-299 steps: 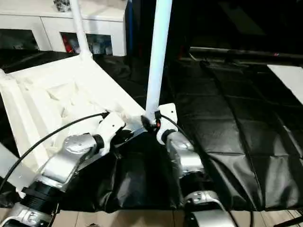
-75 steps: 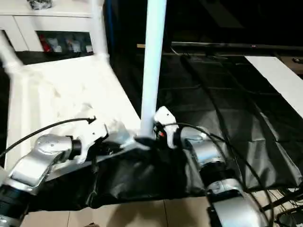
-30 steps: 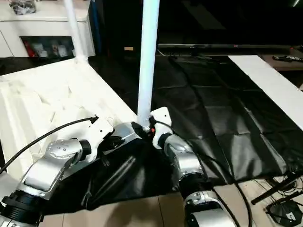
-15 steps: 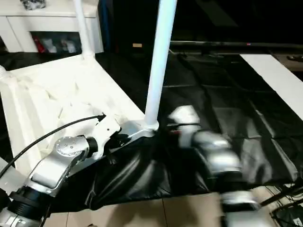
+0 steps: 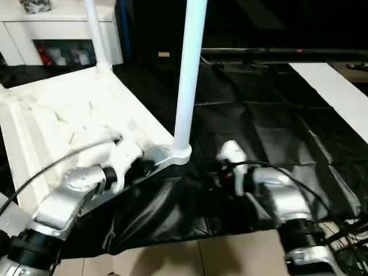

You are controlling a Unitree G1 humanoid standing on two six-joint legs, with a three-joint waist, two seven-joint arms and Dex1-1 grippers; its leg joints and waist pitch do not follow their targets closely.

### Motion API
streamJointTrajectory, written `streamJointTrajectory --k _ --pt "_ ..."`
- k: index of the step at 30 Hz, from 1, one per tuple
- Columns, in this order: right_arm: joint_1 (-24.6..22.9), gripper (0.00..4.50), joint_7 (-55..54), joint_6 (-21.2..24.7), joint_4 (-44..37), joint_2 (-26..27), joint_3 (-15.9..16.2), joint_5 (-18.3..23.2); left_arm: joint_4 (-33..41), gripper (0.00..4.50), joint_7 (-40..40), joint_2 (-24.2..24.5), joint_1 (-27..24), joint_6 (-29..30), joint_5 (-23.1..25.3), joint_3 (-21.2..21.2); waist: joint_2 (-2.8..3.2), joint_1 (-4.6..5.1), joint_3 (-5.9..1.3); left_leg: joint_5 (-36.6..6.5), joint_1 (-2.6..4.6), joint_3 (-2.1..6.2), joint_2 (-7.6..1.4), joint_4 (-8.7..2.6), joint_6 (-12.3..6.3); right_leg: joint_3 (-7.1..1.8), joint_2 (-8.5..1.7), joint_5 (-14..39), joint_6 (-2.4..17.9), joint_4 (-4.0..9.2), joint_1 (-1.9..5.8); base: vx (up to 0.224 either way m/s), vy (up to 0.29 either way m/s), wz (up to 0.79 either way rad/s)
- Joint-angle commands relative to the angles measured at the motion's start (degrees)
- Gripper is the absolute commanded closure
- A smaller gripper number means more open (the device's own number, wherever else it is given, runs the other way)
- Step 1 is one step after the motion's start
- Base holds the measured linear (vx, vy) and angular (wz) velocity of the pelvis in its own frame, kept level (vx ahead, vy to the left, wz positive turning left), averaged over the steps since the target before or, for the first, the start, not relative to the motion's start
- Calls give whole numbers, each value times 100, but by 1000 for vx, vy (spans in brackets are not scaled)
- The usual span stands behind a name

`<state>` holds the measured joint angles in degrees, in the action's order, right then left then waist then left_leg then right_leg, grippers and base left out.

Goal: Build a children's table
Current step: Rotate leg to tighten, then rotate table base

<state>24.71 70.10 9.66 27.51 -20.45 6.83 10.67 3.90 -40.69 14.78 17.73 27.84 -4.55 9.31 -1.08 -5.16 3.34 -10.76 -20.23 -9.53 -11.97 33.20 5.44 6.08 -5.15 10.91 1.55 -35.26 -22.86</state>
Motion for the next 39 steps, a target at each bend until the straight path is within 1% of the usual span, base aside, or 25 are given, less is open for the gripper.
streamJointTrajectory --k 1,2,4,6,7,8,9,10,11,14,15,16,17,20,21,24,25,26,28,30,31,32,35,36,39 --pt "181 67 39 42 52 35 79 -58 395 328 -29 -3 -232 167 -238 -133 49 -18 -393 -835 -41 10 -150 -316 -495 -301 -316 729 1394 405 361 0 0 0" --pt "300 67 2 -5 215 112 116 -107 642 317 36 -65 -416 266 -385 -250 79 -1 -383 -890 -49 5 -144 -318 -480 -306 -308 809 1367 413 360 0 0 0" --pt "372 67 -34 -86 331 145 155 -164 821 310 75 -112 -563 317 -480 -315 67 1 -377 -940 -41 -2 -142 -320 -455 -303 -306 984 1338 435 350 0 0 0" --pt "510 67 -144 -162 534 210 168 -195 1189 284 118 -171 -914 355 -699 -373 29 -5 -377 -934 -39 -7 -148 -323 -442 -311 -312 1111 1292 442 346 0 0 0" --pt "540 67 -162 -181 578 222 169 -197 1284 273 124 -178 -1004 373 -750 -380 49 -9 -379 -933 -37 -2 -153 -321 -429 -310 -316 1127 1296 430 342 0 0 0" --pt "592 67 -208 -201 644 239 155 -203 1446 267 114 -159 -1156 444 -822 -371 -5 -8 -375 -951 -24 -18 -151 -319 -443 -314 -298 1177 1243 454 328 0 0 0" --pt "592 67 -208 -201 644 239 155 -203 1446 267 114 -159 -1156 444 -822 -371 34 -17 -371 -931 -33 -5 -157 -334 -446 -314 -296 1173 1236 440 333 0 0 0" --pt "782 67 -368 -304 907 279 77 -208 1899 254 83 -89 -1618 578 -971 -320 -58 -2 -368 -914 -39 -12 -161 -329 -465 -317 -298 1190 1207 430 330 0 0 0" --pt "782 67 -368 -304 907 279 77 -208 1899 241 83 -89 -1618 578 -971 -320 -29 -4 -378 -896 -47 4 -172 -335 -444 -316 -321 1191 1231 401 343 0 0 0" --pt "1013 67 -709 -510 1282 369 -67 -241 2194 211 170 -56 -1973 495 -890 -228 -66 13 -355 -897 -34 -23 -156 -329 -460 -329 -300 1422 1106 438 301 0 0 0" --pt "1013 67 -709 -510 1282 369 -67 -241 2194 211 170 -56 -1973 495 -890 -228 -56 12 -341 -943 -29 -26 -151 -334 -449 -328 -294 1495 1078 458 295 0 0 0" --pt "1176 67 -956 -617 1546 475 -160 -249 2347 197 221 -41 -2149 469 -882 -181 -91 19 -336 -961 -35 -34 -151 -333 -434 -334 -296 1544 1037 469 293 0 0 0" --pt "1221 67 -1038 -659 1624 508 -186 -254 2401 187 242 -28 -2206 463 -884 -162 -76 26 -331 -1018 -31 -23 -159 -349 -388 -329 -306 1600 1045 472 291 0 0 0" --pt "1499 67 -1729 -848 2103 687 -327 -329 2512 177 320 71 -2414 431 -800 -101 -82 41 -329 -1090 -21 -20 -157 -352 -310 -335 -293 1608 1021 458 277 0 0 0" --pt "1499 67 -1729 -848 2103 687 -327 -329 2512 149 320 71 -2414 431 -800 -101 -93 39 -331 -1092 -14 -21 -157 -350 -286 -337 -294 1594 1021 451 270 0 0 0" --pt "1822 67 -2431 -1081 2635 866 -504 -323 2651 140 342 310 -2599 429 -696 -63 -83 37 -333 -1090 -4 -26 -147 -347 -248 -346 -289 1572 1006 437 257 0 0 0" --pt "2040 67 -3048 -1206 2963 975 -682 -294 2624 116 371 399 -2617 323 -581 -132 -101 29 -338 -1082 -13 -28 -145 -345 -245 -344 -284 1521 983 431 274 0 0 0" --pt "2040 67 -3048 -1206 2963 975 -682 -294 2624 104 371 399 -2617 323 -581 -132 -89 30 -342 -1037 -14 -20 -150 -346 -227 -348 -297 1479 1018 410 262 0 0 0" --pt "2257 67 -3743 -1403 3270 1106 -912 -222 2556 98 434 456 -2547 187 -492 -170 -58 17 -342 -1096 17 -28 -147 -346 -152 -349 -289 1414 1023 406 242 0 0 0" --pt "2297 67 -3847 -1455 3319 1146 -973 -183 2529 94 457 470 -2507 155 -467 -162 -47 8 -346 -1122 29 -33 -143 -342 -131 -353 -278 1278 1036 387 239 0 0 0" --pt "2317 67 -3900 -1483 3337 1180 -1002 -166 2495 70 470 475 -2462 130 -459 -150 -51 19 -348 -1180 11 -35 -135 -343 -134 -351 -267 1180 1028 370 253 0 0 0" --pt "2286 67 -3758 -1513 3305 1206 -982 -155 2486 63 448 507 -2428 119 -455 -94 -24 15 -351 -1174 3 -29 -130 -341 -131 -351 -266 1149 1025 361 261 0 0 0" --pt "2202 67 -3522 -1555 3227 1230 -939 -146 2490 50 394 539 -2408 113 -481 -16 -44 35 -351 -1236 -27 -26 -128 -343 -169 -353 -273 1193 1021 373 278 0 0 0" --pt "2073 67 -3361 -1613 3144 1222 -887 -177 2546 35 328 532 -2435 117 -610 19 -12 26 -352 -1234 -22 -24 -128 -340 -164 -355 -278 1227 1025 376 278 0 0 0" --pt "1926 67 -3243 -1754 3129 1206 -884 -208 2674 15 151 500 -2529 169 -944 -36 -26 18 -359 -1160 -26 -29 -130 -335 -162 -361 -279 1111 1099 368 282 0 0 0"
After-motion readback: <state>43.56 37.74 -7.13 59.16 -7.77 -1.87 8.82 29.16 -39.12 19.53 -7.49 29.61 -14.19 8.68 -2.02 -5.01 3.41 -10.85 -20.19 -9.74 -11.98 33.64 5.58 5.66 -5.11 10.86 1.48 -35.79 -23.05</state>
